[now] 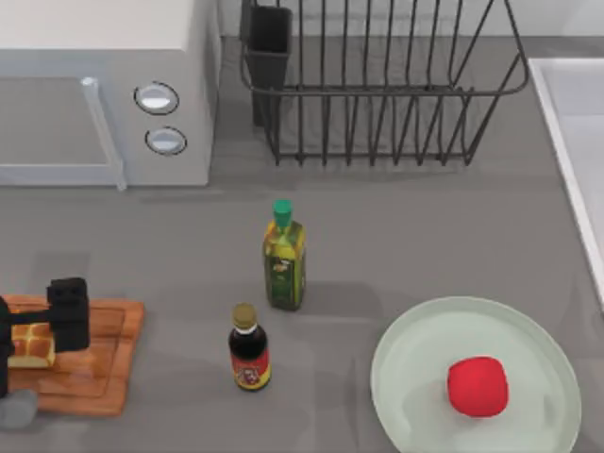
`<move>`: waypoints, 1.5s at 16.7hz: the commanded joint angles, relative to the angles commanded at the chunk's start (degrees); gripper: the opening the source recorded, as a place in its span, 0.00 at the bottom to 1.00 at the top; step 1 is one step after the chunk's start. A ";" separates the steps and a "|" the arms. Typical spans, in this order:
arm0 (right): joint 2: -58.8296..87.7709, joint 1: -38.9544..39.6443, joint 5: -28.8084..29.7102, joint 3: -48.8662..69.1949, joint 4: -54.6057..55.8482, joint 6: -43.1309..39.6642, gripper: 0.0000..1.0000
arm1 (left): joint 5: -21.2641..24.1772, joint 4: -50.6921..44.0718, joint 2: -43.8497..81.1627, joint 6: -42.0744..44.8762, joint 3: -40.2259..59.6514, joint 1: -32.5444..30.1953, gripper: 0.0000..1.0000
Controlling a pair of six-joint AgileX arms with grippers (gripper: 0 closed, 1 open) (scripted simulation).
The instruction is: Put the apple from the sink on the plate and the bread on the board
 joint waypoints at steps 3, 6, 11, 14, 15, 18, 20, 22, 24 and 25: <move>0.00 0.00 0.00 0.00 0.00 0.00 1.00 | -1.13 1.28 -7.60 -10.58 -2.83 -0.15 1.00; 0.00 0.00 0.00 0.00 0.00 0.00 1.00 | -2.53 2.81 -16.67 -26.27 -6.44 -0.52 1.00; 0.00 0.00 0.00 0.00 0.00 0.00 1.00 | -4.48 5.89 -32.53 -63.65 -12.99 -1.18 1.00; 0.00 0.00 0.00 0.00 0.00 0.00 1.00 | -4.83 8.18 -41.83 -89.80 -16.76 -1.24 1.00; 0.00 0.00 0.00 0.00 0.00 0.00 1.00 | -4.78 9.00 -44.87 -98.50 -17.92 -1.18 1.00; 0.00 0.00 0.00 0.00 0.00 0.00 1.00 | -4.19 11.53 -53.51 -123.15 -21.05 -0.77 1.00; 0.00 0.00 0.00 0.00 0.00 0.00 1.00 | -3.49 13.17 -58.43 -137.23 -22.76 -0.31 1.00; 0.00 0.00 0.00 0.00 0.00 0.00 1.00 | -2.63 14.69 -62.53 -149.13 -24.23 0.23 1.00; 0.00 0.00 0.00 0.00 0.00 0.00 1.00 | -1.69 16.02 -65.72 -158.63 -25.46 0.82 1.00; 0.00 0.00 0.00 0.00 0.00 0.00 1.00 | -1.22 16.60 -66.99 -162.48 -25.99 1.11 1.00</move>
